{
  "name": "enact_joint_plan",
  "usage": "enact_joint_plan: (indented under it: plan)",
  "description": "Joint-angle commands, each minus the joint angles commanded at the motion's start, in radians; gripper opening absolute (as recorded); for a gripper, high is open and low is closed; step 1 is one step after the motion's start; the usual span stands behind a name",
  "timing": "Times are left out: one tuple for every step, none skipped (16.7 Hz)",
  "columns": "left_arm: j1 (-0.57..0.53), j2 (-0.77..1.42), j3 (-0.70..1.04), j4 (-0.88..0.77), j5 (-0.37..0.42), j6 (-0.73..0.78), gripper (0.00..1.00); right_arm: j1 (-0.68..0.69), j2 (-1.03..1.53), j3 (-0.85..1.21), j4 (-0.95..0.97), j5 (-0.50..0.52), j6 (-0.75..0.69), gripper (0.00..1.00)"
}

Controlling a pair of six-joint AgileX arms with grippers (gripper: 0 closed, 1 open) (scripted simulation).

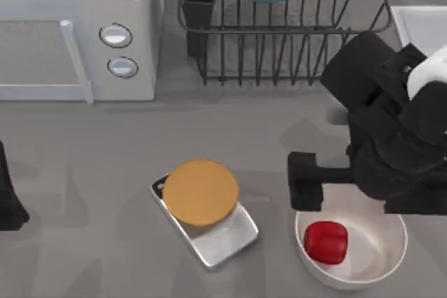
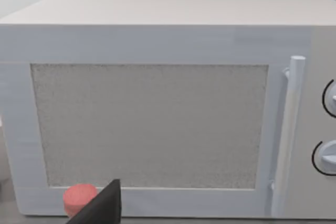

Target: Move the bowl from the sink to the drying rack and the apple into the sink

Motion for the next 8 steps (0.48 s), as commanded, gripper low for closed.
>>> enact_joint_plan:
  plan:
    - [0.000,0.000,0.000,0.000,0.000,0.000,1.00,0.014,0.059,0.041,-0.037,0.000,0.019,1.00]
    - [0.000,0.000,0.000,0.000,0.000,0.000,1.00,0.024,0.107,0.077,-0.069,0.000,0.034,1.00]
    - [0.000,0.000,0.000,0.000,0.000,0.000,1.00,0.031,0.145,0.105,-0.094,-0.001,0.046,1.00]
    - [0.000,0.000,0.000,0.000,0.000,0.000,1.00,0.036,0.172,0.126,-0.113,0.000,0.055,1.00]
    - [0.000,0.000,0.000,0.000,0.000,0.000,1.00,0.038,0.189,0.139,-0.124,0.000,0.060,1.00]
    - [0.000,0.000,0.000,0.000,0.000,0.000,1.00,0.039,0.195,0.144,-0.128,0.000,0.062,1.00]
    - [0.000,0.000,0.000,0.000,0.000,0.000,1.00,0.039,0.195,0.144,-0.128,0.000,0.062,1.00]
    - [0.000,0.000,0.000,0.000,0.000,0.000,1.00,0.039,0.195,0.144,-0.128,0.000,0.062,1.00]
